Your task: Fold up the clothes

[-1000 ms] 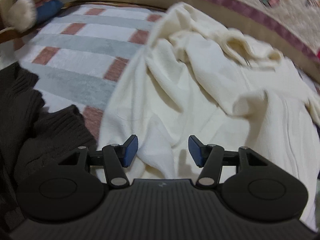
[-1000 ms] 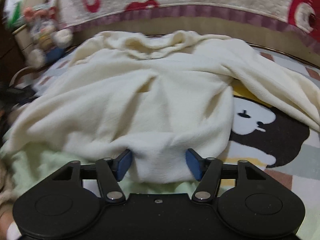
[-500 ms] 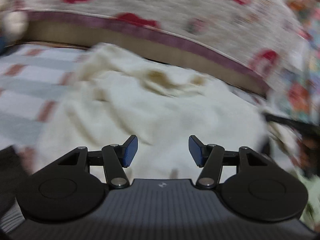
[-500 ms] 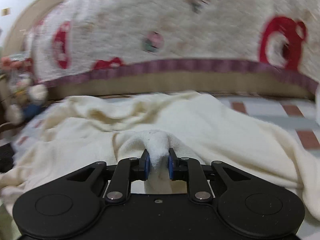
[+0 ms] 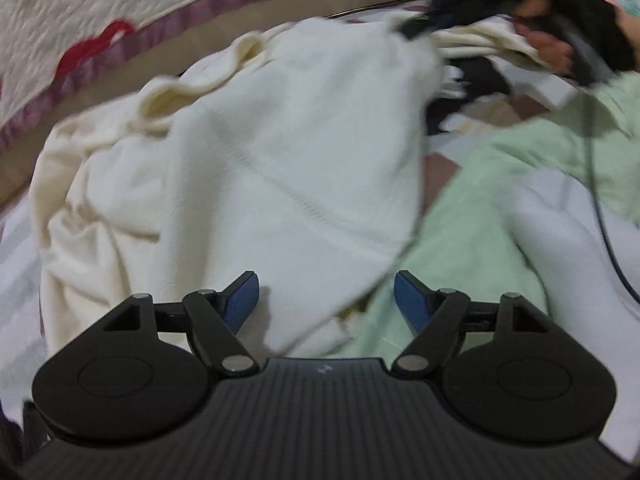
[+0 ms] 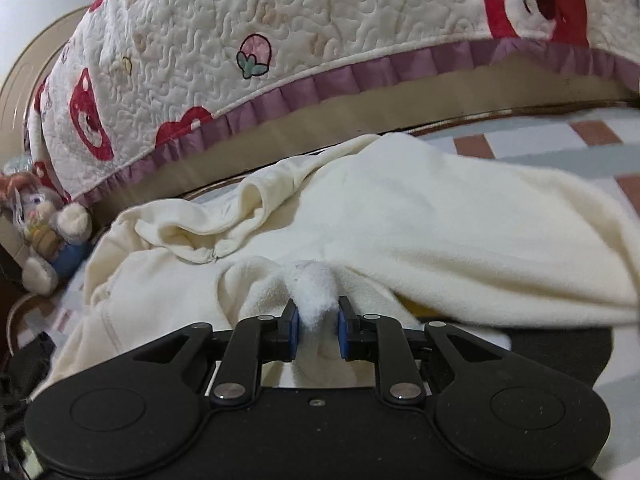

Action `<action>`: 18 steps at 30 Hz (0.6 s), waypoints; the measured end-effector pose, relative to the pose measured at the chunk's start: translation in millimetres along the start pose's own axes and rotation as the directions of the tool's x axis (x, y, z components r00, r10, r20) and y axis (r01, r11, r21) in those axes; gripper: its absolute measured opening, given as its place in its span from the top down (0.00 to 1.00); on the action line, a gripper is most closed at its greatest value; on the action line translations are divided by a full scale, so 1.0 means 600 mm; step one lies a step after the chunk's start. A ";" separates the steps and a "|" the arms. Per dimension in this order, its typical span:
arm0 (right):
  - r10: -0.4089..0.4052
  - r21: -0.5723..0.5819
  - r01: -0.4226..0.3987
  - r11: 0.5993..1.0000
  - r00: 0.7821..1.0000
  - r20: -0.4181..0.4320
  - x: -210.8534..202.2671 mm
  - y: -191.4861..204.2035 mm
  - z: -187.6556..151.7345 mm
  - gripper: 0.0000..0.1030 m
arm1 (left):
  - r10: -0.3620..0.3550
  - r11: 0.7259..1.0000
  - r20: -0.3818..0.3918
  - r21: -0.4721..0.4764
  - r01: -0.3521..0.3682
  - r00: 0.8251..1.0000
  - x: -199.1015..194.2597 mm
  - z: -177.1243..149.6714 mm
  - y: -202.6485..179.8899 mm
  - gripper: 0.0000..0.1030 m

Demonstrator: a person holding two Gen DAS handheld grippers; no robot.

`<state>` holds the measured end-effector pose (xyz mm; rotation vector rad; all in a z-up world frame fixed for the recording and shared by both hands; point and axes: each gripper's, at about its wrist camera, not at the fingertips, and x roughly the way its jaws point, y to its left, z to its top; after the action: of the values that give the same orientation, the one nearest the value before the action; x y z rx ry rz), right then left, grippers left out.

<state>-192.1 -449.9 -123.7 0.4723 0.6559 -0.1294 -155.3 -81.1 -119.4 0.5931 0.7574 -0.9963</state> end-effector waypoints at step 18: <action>-0.117 -0.271 0.131 0.954 0.991 0.068 -0.009 0.059 -0.006 0.47 | 0.250 0.959 0.071 -0.153 -0.238 0.966 0.044 0.093 0.145 0.88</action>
<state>-189.2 -416.8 -109.2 0.1588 0.6422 -0.1658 -52.4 -99.2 -97.7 0.5001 0.6525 -0.7287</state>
